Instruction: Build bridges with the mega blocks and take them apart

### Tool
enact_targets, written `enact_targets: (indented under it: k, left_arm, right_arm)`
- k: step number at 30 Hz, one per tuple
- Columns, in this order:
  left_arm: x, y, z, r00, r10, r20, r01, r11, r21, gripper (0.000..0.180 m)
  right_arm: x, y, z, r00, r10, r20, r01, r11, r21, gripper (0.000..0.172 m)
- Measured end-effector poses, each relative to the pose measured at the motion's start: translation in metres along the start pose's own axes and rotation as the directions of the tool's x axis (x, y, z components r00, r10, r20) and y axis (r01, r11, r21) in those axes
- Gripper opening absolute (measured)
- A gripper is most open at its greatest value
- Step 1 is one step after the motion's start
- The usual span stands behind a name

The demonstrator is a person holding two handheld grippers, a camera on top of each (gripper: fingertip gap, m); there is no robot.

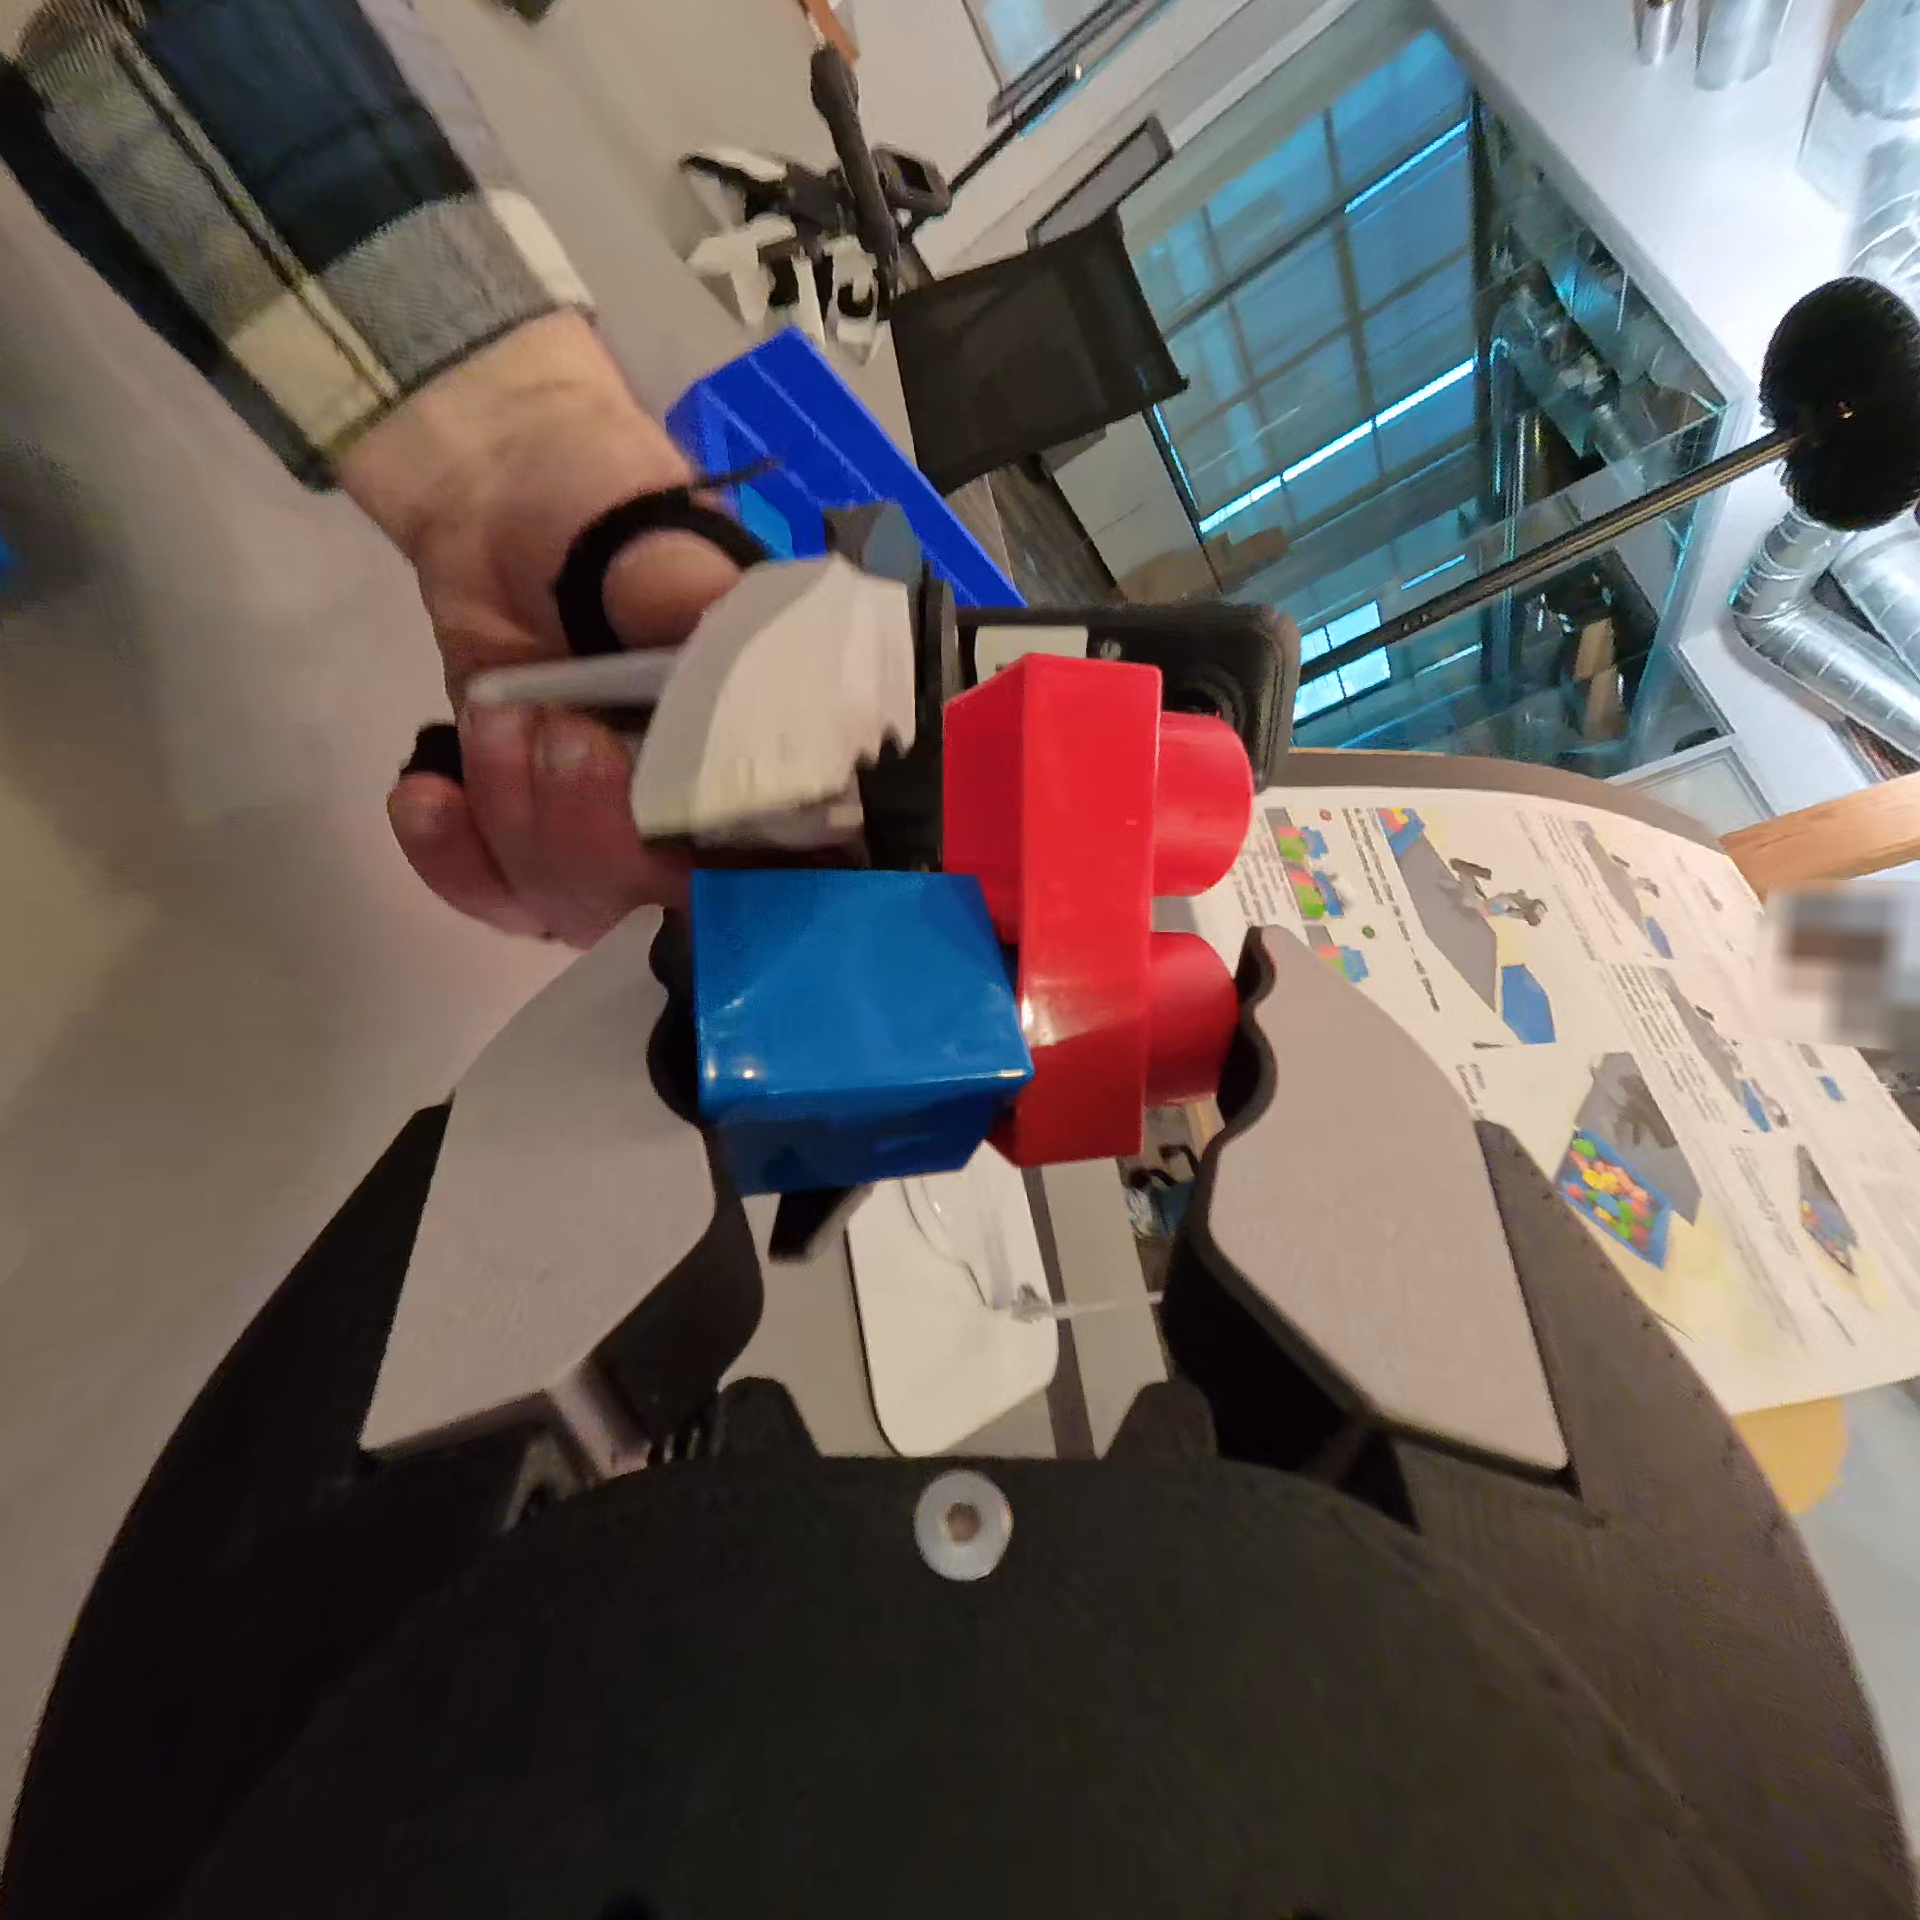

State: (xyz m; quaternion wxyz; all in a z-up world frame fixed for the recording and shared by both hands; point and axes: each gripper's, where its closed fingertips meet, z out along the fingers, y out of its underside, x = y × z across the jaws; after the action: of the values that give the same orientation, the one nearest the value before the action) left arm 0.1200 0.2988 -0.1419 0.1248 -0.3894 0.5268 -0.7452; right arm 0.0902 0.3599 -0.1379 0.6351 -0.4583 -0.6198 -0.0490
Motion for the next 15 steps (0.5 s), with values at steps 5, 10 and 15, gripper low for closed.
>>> enact_targets:
  k: [5, 10, 15]
  left_arm:
    - [0.011, -0.004, 0.005, 0.999, 0.002, -0.050, 0.002, 0.997, 0.075, 0.050]
    - [0.026, 0.002, 0.012, 0.993, 0.009, -0.119, 0.000, 0.997, 0.074, 0.047]
    - [0.031, 0.003, 0.012, 0.990, -0.010, -0.138, 0.022, 0.996, 0.087, 0.047]
  right_arm:
    - [0.002, -0.019, -0.003, 0.999, 0.025, -0.043, -0.022, 0.996, 0.084, 0.099]
    - [-0.006, -0.043, -0.010, 0.997, 0.081, 0.000, -0.079, 0.971, 0.224, 0.099]
    - [-0.009, -0.049, -0.009, 0.996, 0.086, 0.032, -0.092, 0.969, 0.230, 0.098]
